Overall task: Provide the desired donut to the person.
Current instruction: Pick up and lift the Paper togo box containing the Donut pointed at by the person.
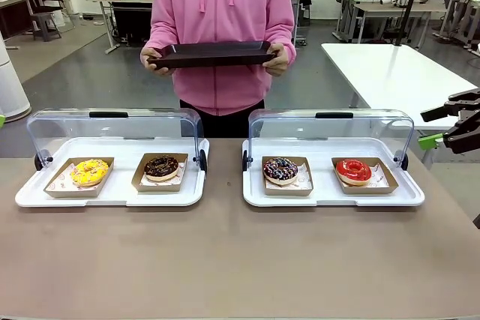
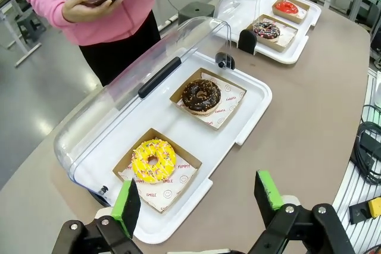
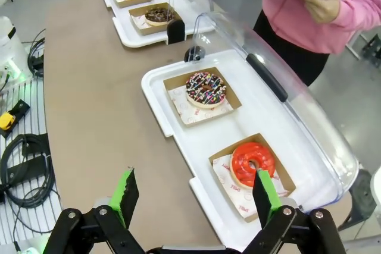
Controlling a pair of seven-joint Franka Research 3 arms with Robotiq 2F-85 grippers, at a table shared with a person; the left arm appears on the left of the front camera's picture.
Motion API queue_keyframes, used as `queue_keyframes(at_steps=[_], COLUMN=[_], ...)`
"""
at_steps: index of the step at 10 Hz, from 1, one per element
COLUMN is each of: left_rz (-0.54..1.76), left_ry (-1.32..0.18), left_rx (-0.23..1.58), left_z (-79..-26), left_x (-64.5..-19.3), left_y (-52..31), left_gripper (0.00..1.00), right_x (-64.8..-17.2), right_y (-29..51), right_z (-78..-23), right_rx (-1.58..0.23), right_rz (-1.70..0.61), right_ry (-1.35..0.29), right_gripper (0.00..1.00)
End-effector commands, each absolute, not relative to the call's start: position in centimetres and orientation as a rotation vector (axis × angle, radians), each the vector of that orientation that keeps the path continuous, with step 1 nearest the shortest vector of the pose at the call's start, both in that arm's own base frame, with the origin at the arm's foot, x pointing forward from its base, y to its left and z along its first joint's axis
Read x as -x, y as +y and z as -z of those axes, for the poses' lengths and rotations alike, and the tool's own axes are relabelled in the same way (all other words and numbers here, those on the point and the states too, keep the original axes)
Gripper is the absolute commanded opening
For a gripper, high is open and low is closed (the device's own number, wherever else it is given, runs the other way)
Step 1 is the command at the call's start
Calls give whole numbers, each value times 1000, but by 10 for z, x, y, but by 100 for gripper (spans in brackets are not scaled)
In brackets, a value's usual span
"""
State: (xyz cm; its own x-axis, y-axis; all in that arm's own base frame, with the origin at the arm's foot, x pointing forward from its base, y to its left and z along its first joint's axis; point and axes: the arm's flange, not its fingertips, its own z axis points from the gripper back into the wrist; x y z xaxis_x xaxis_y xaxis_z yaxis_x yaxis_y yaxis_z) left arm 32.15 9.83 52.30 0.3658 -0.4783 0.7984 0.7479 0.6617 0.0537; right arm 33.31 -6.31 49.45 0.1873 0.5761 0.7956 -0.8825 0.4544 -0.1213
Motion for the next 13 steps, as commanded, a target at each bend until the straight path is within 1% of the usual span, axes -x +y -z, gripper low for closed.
queue_keyframes(at_steps=[1, 5, 7, 8, 9, 10, 13], left_rz=[819, 818, 826, 812, 886, 811, 811], left_ry=[-928, -946, -953, -989, -1001, -920, -920], left_rx=[342, 324, 312, 321, 339, 330, 330], left_z=[-466, -467, -468, -469, -467, -526, -526], left_x=[-274, -272, -271, -270, -273, -321, -321], left_y=[65, 67, 67, 66, 59, 101, 101], left_gripper=[100, 100, 100, 100, 100, 100, 100], right_x=[-324, -321, -322, -322, -331, -331, -331], right_y=[-59, -62, -61, -58, -71, -71, -71], right_z=[-483, -486, -484, -484, -502, -502, -502], right_rx=[-412, -347, -341, -326, -353, -353, -353], right_rz=[-1079, -1018, -1030, -1024, -1024, -1024, -1024], right_ry=[-921, -947, -964, -973, -921, -921, -921], right_gripper=[100, 100, 100, 100, 100, 100, 100])
